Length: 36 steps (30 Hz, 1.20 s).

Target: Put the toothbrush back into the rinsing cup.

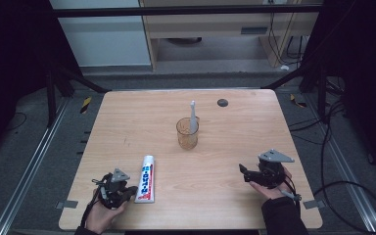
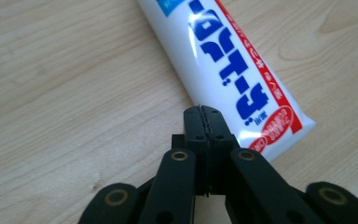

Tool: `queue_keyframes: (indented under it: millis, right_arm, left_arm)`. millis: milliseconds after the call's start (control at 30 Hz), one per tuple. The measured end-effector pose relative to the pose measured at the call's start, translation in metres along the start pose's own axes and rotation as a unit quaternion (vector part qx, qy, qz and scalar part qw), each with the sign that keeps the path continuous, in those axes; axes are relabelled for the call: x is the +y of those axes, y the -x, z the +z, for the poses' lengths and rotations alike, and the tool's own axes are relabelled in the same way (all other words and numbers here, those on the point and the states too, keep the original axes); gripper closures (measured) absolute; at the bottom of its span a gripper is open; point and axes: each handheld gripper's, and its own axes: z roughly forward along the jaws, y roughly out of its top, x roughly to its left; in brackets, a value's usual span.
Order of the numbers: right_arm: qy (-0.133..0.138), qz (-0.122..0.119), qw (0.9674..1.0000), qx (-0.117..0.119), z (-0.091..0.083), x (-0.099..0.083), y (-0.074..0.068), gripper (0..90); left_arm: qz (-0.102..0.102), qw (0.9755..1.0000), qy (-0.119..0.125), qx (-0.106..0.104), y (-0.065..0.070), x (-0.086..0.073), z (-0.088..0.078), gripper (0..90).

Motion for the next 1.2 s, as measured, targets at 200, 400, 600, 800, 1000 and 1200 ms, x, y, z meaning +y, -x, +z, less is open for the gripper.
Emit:
queue_keyframes:
  millis: [200,400,600,800,1000,1200]
  right_arm:
    - [-0.002,0.005,1.0,-0.001,-0.002,-0.003,0.001,17.9]
    - [-0.008,0.007,0.9999,-0.002,0.001,-0.007,0.003,17.5]
    - [-0.009,0.014,0.9999,-0.004,0.002,-0.008,0.005,17.1]
    - [-0.01,0.009,0.9999,-0.006,0.005,-0.01,0.006,17.1]
    - [-0.012,0.014,0.9998,-0.007,0.006,-0.011,0.008,17.1]
    - [-0.013,0.012,0.9998,-0.009,0.008,-0.011,0.009,16.9]
  left_arm:
    - [0.002,0.9999,0.002,-0.014,0.003,0.0,0.001,89.7]
    - [0.01,0.9995,0.006,-0.03,0.014,0.003,0.004,89.7]
    - [0.021,0.9992,0.01,-0.032,0.024,0.008,0.009,89.7]
    - [0.029,0.9988,0.02,-0.034,0.03,0.016,0.017,89.7]
    - [0.041,0.9982,0.03,-0.031,0.037,0.025,0.025,89.7]
    - [0.041,0.9978,0.044,-0.027,0.039,0.032,0.031,89.7]
